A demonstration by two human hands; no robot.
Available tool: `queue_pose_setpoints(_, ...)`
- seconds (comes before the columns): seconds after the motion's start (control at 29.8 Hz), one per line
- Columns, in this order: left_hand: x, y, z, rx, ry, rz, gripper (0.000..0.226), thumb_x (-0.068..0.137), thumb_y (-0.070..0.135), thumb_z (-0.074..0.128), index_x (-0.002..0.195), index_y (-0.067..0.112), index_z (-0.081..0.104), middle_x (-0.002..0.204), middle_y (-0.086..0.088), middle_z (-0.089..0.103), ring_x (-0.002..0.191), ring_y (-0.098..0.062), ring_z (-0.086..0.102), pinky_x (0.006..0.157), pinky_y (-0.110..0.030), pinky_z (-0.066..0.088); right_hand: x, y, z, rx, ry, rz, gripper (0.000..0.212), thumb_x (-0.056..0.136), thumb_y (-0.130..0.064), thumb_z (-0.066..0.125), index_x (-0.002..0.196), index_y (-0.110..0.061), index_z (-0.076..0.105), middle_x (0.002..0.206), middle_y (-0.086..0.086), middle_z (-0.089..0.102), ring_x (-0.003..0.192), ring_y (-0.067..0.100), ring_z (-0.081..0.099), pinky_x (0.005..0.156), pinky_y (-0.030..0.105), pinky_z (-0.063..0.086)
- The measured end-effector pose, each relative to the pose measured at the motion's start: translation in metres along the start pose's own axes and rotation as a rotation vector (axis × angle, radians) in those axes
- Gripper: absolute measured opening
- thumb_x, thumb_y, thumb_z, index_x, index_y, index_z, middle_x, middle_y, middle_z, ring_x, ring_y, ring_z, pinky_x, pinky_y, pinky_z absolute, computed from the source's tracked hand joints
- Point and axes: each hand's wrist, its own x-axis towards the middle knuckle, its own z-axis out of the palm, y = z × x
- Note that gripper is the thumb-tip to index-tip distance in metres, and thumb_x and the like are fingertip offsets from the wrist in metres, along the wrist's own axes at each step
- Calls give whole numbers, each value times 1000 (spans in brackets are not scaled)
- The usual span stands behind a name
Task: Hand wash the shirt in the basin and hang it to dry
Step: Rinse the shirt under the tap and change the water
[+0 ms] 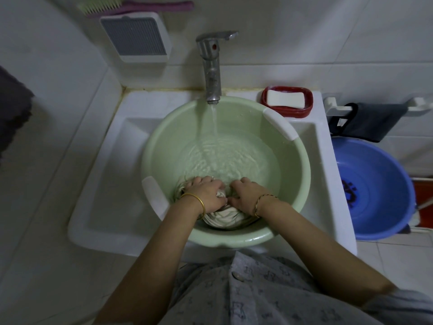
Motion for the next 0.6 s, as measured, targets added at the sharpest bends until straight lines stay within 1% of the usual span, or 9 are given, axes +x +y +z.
queue_pose_setpoints(0.17, 0, 0, -1, -8, 1, 1, 48, 87, 45, 52, 133, 33, 44, 143, -1, 38, 132, -26, 30, 110, -34, 20, 0, 0, 0, 6, 5, -1, 47, 93, -42, 48, 128, -10, 43, 129, 16, 43, 118, 35, 48, 97, 39, 39)
queue_pose_setpoints(0.3, -1, 0, -1, -6, 1, 2, 48, 87, 45, 51, 134, 33, 43, 143, -1, 38, 132, -26, 30, 110, -35, 20, 0, 0, 0, 7, 5, -5, 49, 93, -42, 48, 131, -12, 42, 130, 15, 43, 118, 35, 47, 98, 40, 39)
queue_pose_setpoints(0.47, 0, 0, -1, 1, -2, -2, 49, 88, 45, 51, 134, 32, 43, 144, -1, 37, 133, -26, 30, 110, -35, 20, 1, 0, 0, 11, 7, -1, 47, 93, -42, 47, 129, -12, 43, 129, 15, 43, 117, 35, 48, 97, 41, 41)
queue_pose_setpoints(0.6, 0, 0, 0, -7, 3, -2, 50, 87, 46, 52, 134, 33, 43, 144, -1, 37, 133, -25, 30, 110, -34, 21, 1, 0, 0, 15, 8, -3, 48, 93, -42, 48, 130, -12, 42, 129, 16, 43, 118, 35, 47, 98, 40, 40)
